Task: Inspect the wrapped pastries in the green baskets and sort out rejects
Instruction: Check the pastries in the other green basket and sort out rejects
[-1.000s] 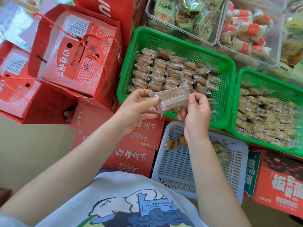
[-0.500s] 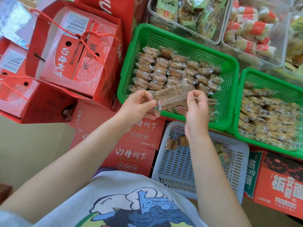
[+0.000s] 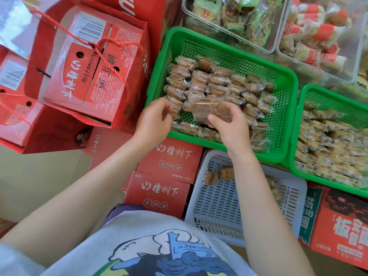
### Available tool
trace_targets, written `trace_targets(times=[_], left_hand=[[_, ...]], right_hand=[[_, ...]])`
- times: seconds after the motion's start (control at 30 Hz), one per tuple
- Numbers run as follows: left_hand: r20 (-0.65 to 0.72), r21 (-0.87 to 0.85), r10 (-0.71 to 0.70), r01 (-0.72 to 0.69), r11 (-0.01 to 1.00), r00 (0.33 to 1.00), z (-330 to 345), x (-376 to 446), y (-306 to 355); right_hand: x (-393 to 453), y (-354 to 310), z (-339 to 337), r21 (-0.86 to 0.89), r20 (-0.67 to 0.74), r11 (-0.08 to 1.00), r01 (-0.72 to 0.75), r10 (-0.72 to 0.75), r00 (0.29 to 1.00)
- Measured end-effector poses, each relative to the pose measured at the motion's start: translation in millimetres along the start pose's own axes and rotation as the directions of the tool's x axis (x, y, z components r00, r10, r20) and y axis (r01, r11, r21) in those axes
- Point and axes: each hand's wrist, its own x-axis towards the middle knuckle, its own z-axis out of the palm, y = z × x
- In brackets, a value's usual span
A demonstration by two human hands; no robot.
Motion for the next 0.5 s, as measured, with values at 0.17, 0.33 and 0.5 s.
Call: trace_targets(times=[0.17, 0.33, 0.5], left_hand=[[0.121, 0.256, 0.147, -0.174, 0.951, 0.982, 13, 15, -9], [0.126, 0.378, 0.202, -0.235, 0.895, 0.971, 23, 15, -16], [0.134, 0.446, 0.301, -0.329, 0.832, 0.944, 27, 12, -24]], right_hand=[[15, 11, 13, -0.448, 0.175, 0.851, 0.272, -0.215, 0.961], [13, 23, 25, -0.455, 0.208, 0.809, 0.372, -0.310, 0.928], [13, 28, 34, -0.521, 0.260, 0.743, 0.420, -0.330, 0.907]])
